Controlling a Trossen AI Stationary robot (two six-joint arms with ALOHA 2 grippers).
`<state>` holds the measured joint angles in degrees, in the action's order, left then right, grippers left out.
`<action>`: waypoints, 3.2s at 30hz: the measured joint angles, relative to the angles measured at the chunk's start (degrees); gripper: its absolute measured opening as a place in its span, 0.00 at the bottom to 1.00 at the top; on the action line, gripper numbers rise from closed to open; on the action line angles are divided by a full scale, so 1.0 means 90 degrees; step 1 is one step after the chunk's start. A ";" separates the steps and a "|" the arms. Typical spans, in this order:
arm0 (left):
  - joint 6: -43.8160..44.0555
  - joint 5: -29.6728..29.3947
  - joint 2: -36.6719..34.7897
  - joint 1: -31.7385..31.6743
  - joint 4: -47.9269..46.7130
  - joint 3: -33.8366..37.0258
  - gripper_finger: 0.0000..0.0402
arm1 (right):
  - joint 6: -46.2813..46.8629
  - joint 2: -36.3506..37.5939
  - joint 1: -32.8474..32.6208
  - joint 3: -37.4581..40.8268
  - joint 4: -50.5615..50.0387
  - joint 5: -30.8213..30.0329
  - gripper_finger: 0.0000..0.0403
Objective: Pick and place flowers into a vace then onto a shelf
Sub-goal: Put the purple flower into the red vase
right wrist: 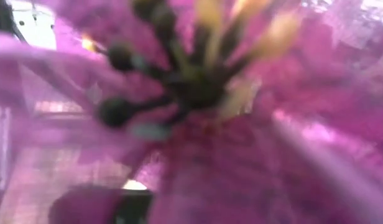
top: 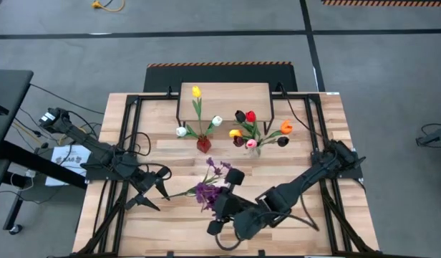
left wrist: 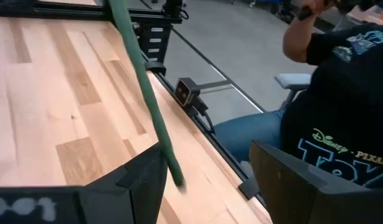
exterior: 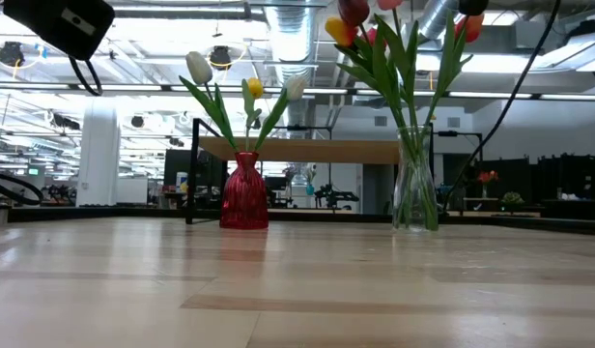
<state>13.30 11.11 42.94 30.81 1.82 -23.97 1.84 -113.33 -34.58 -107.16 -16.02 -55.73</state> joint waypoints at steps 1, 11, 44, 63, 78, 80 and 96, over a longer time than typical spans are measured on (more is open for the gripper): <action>0.0003 -0.0109 0.0000 0.0038 -0.0006 0.0000 0.54 | -0.0057 0.0083 -0.0015 0.0001 -0.0031 0.0011 0.00; 0.0536 -0.1299 0.0000 0.0550 -0.0121 0.0000 0.54 | -0.0287 0.0942 0.0144 -0.0220 -0.1233 0.0053 0.00; -0.0803 -0.3491 0.0005 0.1136 0.1379 -0.0002 0.54 | -0.3422 0.0200 0.3829 -0.2917 -0.4719 0.5899 0.00; -0.1341 -0.3483 0.0005 0.1138 0.1370 -0.0002 0.54 | -0.3794 -0.0113 0.3911 -0.3045 -0.4976 0.5889 0.00; -0.1360 -0.3608 -0.0171 0.1136 0.1351 -0.0002 0.54 | -0.4075 -0.0150 0.4237 -0.3091 -0.4639 0.6074 0.00; -0.1360 -0.3608 -0.0247 0.1136 0.1343 -0.0002 0.54 | -0.4091 -0.0151 0.4233 -0.3091 -0.4637 0.6097 0.00; -0.1406 -0.3613 -0.0360 0.1138 0.1302 -0.0002 0.54 | -0.4099 -0.0492 0.4404 -0.3084 -0.4548 0.6270 0.00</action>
<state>0.64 -21.41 39.70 41.06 13.54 -23.99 -35.05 -117.77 5.06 -134.92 -56.96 0.69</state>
